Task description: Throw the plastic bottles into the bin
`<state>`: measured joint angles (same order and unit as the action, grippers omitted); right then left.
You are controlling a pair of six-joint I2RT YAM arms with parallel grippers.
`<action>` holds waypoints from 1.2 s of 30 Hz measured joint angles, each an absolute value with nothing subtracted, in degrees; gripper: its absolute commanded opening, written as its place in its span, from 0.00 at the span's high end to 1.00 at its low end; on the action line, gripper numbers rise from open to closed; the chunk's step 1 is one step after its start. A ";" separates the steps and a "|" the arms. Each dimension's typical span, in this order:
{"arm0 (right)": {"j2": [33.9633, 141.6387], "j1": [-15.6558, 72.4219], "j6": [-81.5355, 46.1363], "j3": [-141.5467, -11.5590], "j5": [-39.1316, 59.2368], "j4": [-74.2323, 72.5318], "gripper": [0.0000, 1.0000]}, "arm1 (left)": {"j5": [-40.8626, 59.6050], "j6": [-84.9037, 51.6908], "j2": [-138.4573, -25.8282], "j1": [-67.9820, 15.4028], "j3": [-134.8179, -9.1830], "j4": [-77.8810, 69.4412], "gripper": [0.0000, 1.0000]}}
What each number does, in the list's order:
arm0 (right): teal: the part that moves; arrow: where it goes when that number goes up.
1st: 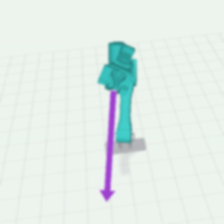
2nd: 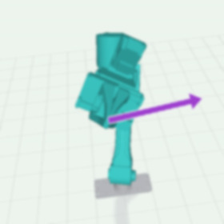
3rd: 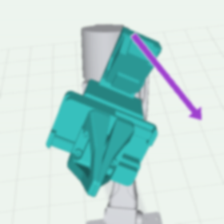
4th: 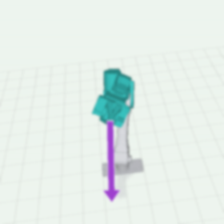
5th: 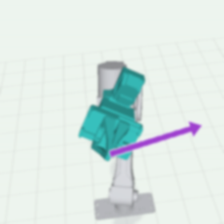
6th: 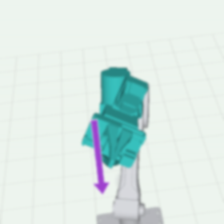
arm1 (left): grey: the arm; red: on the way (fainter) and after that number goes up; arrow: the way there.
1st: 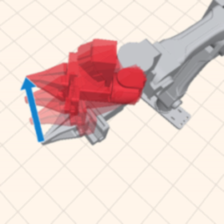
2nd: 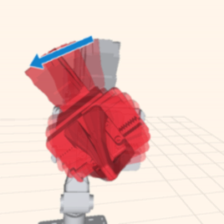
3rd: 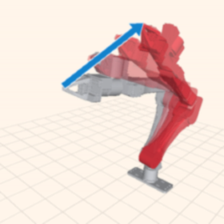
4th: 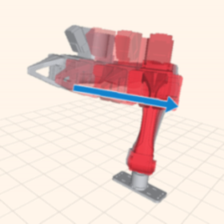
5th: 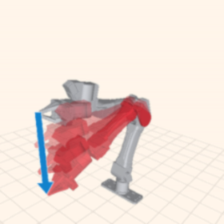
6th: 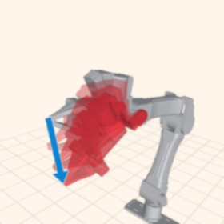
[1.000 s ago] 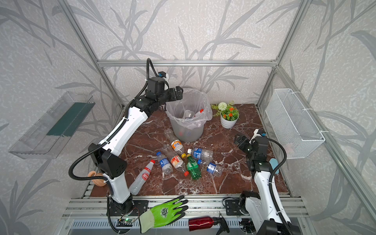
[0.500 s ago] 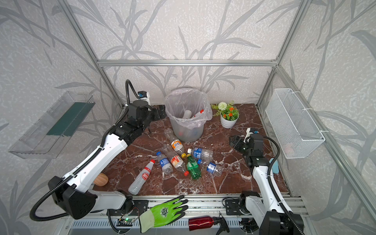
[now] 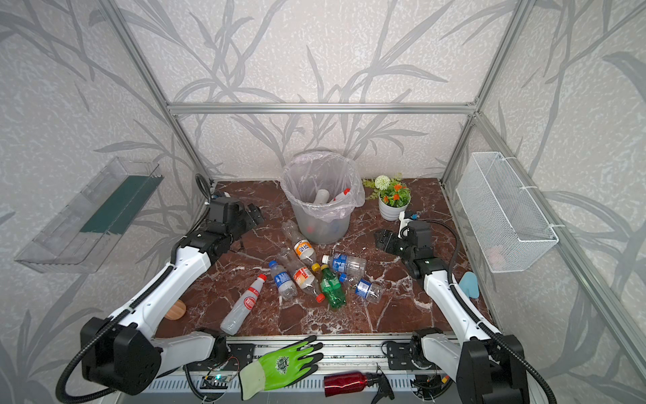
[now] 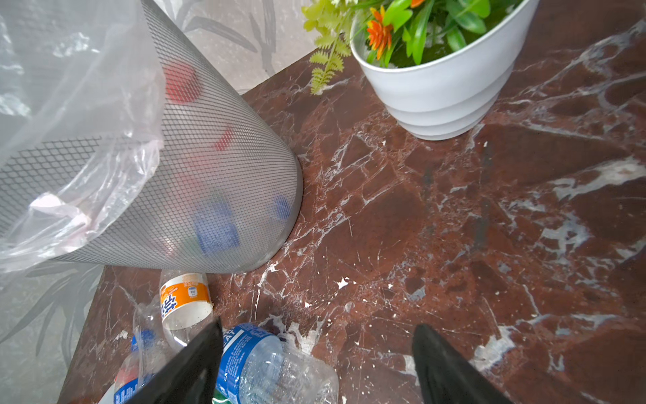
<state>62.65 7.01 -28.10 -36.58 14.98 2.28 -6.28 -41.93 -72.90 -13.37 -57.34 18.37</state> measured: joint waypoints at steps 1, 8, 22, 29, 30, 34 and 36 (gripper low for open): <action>62.63 7.01 -28.10 -36.56 14.85 2.22 0.15 | -4.93 -42.83 -74.19 -13.37 -57.34 17.96 0.04; 61.17 7.03 -27.49 -35.99 12.38 2.50 0.13 | 6.57 -48.99 -88.33 -13.10 -60.29 15.07 0.13; 59.92 7.01 -26.72 -33.89 9.15 3.36 0.11 | 18.65 -56.01 -102.41 -12.99 -64.07 9.65 0.18; 60.23 7.01 -26.70 -33.80 8.78 3.36 0.11 | 20.40 -56.60 -105.60 -13.15 -66.63 9.96 0.21; 60.23 7.01 -26.70 -33.76 8.69 3.36 0.11 | 20.51 -56.60 -106.19 -13.26 -67.33 10.31 0.21; 60.23 6.98 -26.50 -33.45 8.32 3.38 0.11 | 20.49 -56.55 -107.15 -13.52 -68.60 11.90 0.21; 60.23 6.94 -26.48 -33.19 8.05 3.40 0.11 | 20.51 -56.60 -107.26 -13.61 -68.75 12.67 0.21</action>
